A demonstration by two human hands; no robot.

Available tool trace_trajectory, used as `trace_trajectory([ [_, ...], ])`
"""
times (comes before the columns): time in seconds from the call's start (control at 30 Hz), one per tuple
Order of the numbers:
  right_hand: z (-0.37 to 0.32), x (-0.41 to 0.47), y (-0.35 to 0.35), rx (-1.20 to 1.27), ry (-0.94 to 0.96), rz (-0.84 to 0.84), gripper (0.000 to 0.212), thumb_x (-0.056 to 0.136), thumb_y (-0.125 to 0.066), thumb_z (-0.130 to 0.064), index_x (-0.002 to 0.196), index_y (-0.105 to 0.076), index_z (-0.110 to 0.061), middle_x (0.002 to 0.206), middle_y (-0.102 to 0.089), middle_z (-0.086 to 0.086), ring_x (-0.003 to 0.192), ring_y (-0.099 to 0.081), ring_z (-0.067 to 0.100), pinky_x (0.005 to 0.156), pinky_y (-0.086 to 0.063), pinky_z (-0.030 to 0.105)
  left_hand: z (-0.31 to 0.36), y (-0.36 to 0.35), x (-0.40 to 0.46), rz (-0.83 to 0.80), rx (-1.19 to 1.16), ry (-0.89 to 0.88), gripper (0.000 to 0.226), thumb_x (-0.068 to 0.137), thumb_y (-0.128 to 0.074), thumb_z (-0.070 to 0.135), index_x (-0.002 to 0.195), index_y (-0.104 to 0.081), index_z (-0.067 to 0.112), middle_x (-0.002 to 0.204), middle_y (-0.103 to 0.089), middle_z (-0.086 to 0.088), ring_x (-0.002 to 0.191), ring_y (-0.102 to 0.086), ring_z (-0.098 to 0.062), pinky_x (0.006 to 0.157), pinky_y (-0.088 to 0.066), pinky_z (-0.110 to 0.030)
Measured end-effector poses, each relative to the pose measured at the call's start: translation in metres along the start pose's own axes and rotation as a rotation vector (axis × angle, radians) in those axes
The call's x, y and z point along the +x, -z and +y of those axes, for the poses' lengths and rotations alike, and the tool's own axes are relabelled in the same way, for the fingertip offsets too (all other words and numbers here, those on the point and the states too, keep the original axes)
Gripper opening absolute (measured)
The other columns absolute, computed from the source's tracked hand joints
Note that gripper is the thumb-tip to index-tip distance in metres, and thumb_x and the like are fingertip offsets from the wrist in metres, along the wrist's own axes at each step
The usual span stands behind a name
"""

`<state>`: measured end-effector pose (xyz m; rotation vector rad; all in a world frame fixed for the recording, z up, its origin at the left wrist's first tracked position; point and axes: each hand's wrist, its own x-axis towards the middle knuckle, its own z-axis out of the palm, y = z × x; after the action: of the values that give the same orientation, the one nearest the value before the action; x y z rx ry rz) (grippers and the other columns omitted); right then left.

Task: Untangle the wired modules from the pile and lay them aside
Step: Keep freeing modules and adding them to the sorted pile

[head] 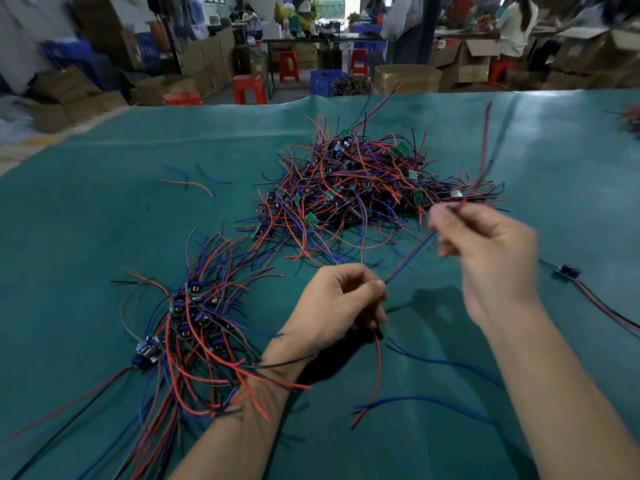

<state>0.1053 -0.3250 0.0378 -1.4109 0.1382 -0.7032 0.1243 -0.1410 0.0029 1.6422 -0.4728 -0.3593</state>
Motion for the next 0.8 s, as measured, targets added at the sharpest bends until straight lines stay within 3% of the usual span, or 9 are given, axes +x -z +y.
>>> trace_trajectory([
  [0.07, -0.018, 0.005, 0.001, 0.106, 0.004, 0.070, 0.007, 0.088, -0.076, -0.007, 0.084, -0.075, -0.013, 0.070, -0.070, -0.001, 0.057, -0.052, 0.011, 0.055, -0.044, 0.022, 0.000, 0.000, 0.000, 0.001, 0.030, -0.008, 0.025, 0.099, -0.057, 0.008, 0.075, -0.063, 0.014, 0.061, -0.068, -0.003, 0.046, -0.056, -0.011, 0.045, -0.039, -0.015],
  [0.13, -0.039, 0.005, -0.009, 0.136, 0.013, 0.038, 0.006, 0.090, -0.074, -0.009, 0.085, -0.075, -0.011, 0.070, -0.069, 0.001, 0.057, -0.053, 0.011, 0.055, -0.044, 0.022, -0.002, 0.000, 0.000, 0.023, 0.064, -0.023, 0.024, 0.097, -0.057, 0.006, 0.075, -0.065, 0.012, 0.059, -0.066, -0.003, 0.046, -0.055, -0.009, 0.047, -0.040, -0.013],
  [0.33, -0.089, -0.003, -0.087, 0.179, 0.012, -0.347, 0.023, 0.090, -0.076, -0.022, 0.069, -0.074, -0.016, 0.066, -0.069, 0.002, 0.055, -0.054, 0.009, 0.048, -0.043, 0.021, -0.006, -0.001, 0.001, 0.085, 0.142, -0.022, 0.026, 0.093, -0.056, 0.005, 0.072, -0.067, 0.015, 0.057, -0.066, -0.002, 0.046, -0.053, -0.009, 0.049, -0.041, -0.015],
  [0.43, -0.074, -0.020, -0.142, -0.103, -0.038, -0.603, 0.048, 0.090, -0.074, -0.044, 0.074, -0.072, 0.002, 0.073, -0.073, 0.017, 0.055, -0.061, 0.011, 0.046, -0.046, 0.023, -0.006, -0.001, 0.000, 0.118, 0.173, -0.064, 0.019, 0.087, -0.056, 0.005, 0.073, -0.069, 0.008, 0.068, -0.071, -0.013, 0.054, -0.061, -0.016, 0.053, -0.048, -0.020],
  [0.5, -0.051, -0.023, -0.163, -0.399, -0.084, -0.715, 0.064, 0.090, -0.068, -0.055, 0.080, -0.069, 0.007, 0.079, -0.073, 0.022, 0.062, -0.068, 0.020, 0.054, -0.055, 0.032, -0.008, 0.002, 0.001, 0.137, 0.266, -0.094, 0.014, 0.085, -0.057, 0.010, 0.085, -0.067, -0.001, 0.084, -0.072, -0.021, 0.075, -0.067, -0.026, 0.069, -0.054, -0.031],
  [0.57, -0.024, -0.007, -0.166, -0.776, -0.001, -0.705, 0.043, 0.094, -0.063, -0.046, 0.078, -0.071, -0.007, 0.084, -0.073, 0.014, 0.081, -0.069, 0.029, 0.075, -0.057, 0.036, -0.009, 0.004, 0.002, 0.145, 0.289, -0.076, 0.009, 0.084, -0.058, 0.008, 0.080, -0.066, 0.005, 0.081, -0.072, -0.017, 0.071, -0.067, -0.023, 0.064, -0.056, -0.031],
  [0.63, -0.004, 0.010, -0.159, -1.070, 0.080, -0.651, 0.015, 0.093, -0.061, -0.025, 0.101, -0.072, -0.018, 0.113, -0.070, 0.011, 0.105, -0.065, 0.034, 0.091, -0.055, 0.040, -0.007, 0.002, 0.001, 0.128, 0.221, -0.073, 0.018, 0.079, -0.055, 0.008, 0.066, -0.061, 0.017, 0.060, -0.068, -0.001, 0.050, -0.059, -0.009, 0.047, -0.045, -0.018],
  [0.7, 0.013, 0.023, -0.151, -1.258, 0.102, -0.648, 0.029, 0.093, -0.059, -0.017, 0.121, -0.064, -0.020, 0.128, -0.061, 0.010, 0.112, -0.061, 0.037, 0.088, -0.053, 0.042, -0.007, 0.002, 0.001, 0.097, 0.185, -0.065, 0.025, 0.084, -0.055, 0.006, 0.065, -0.060, 0.022, 0.053, -0.063, 0.007, 0.044, -0.053, -0.005, 0.044, -0.038, -0.013],
  [0.8, 0.025, 0.027, -0.146, -1.324, 0.088, -0.638, 0.031, 0.093, -0.063, -0.019, 0.123, -0.060, -0.022, 0.124, -0.059, 0.011, 0.105, -0.061, 0.038, 0.076, -0.049, 0.041, -0.009, 0.003, 0.003, 0.077, 0.175, -0.063, 0.031, 0.090, -0.055, 0.006, 0.065, -0.061, 0.024, 0.056, -0.065, 0.006, 0.046, -0.053, -0.007, 0.044, -0.038, -0.013],
])
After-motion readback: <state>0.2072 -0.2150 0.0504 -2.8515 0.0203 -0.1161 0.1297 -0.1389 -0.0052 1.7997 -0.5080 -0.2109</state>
